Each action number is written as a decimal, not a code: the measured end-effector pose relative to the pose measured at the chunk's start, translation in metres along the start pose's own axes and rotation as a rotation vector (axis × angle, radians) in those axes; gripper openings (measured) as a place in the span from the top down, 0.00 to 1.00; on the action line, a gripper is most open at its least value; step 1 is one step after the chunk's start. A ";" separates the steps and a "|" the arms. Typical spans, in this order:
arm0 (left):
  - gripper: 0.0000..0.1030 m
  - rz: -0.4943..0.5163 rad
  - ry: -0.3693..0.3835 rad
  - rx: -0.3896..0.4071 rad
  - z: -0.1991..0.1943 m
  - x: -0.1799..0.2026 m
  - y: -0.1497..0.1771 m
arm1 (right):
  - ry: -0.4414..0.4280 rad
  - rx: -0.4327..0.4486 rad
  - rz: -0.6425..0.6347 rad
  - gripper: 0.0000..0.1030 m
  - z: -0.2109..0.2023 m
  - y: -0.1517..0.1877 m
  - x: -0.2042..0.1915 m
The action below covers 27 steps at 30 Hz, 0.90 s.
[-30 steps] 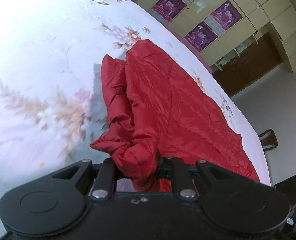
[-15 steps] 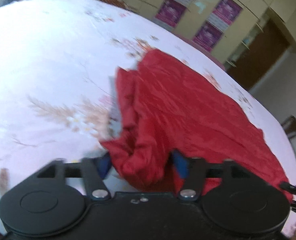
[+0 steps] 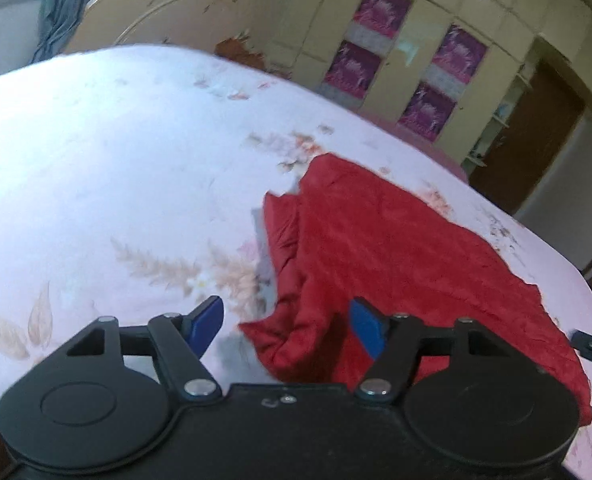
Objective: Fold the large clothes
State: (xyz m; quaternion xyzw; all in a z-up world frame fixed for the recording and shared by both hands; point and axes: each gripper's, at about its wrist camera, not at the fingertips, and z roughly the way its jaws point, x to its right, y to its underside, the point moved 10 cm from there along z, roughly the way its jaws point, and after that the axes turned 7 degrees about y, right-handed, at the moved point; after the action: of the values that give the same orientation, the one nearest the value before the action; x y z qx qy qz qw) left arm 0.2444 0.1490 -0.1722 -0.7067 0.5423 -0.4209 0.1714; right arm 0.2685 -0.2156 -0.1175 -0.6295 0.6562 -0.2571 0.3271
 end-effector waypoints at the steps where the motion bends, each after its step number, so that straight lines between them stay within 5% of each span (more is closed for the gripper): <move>1: 0.37 0.009 0.007 -0.011 0.001 0.002 0.000 | -0.015 -0.006 -0.027 0.38 0.007 0.001 -0.013; 5: 0.37 -0.045 0.003 -0.050 0.002 -0.001 0.009 | -0.047 -0.038 -0.120 0.61 0.039 0.011 -0.057; 10: 0.35 -0.131 0.015 -0.097 0.002 -0.013 0.025 | -0.035 -0.081 -0.211 0.61 0.070 0.025 -0.080; 17: 0.32 -0.266 0.124 -0.212 0.015 -0.006 0.053 | 0.006 -0.103 -0.330 0.61 0.094 0.059 -0.093; 24: 0.34 -0.311 0.170 -0.177 0.037 0.004 0.049 | 0.000 -0.114 -0.314 0.61 0.086 0.050 -0.090; 27: 0.44 -0.343 0.192 -0.167 0.041 0.009 0.047 | -0.021 -0.084 -0.307 0.61 0.066 0.044 -0.092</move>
State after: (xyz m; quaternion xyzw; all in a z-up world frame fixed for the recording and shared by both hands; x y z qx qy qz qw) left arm 0.2473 0.1158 -0.2255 -0.7571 0.4607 -0.4629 -0.0143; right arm 0.2882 -0.1159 -0.1838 -0.7380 0.5593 -0.2699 0.2641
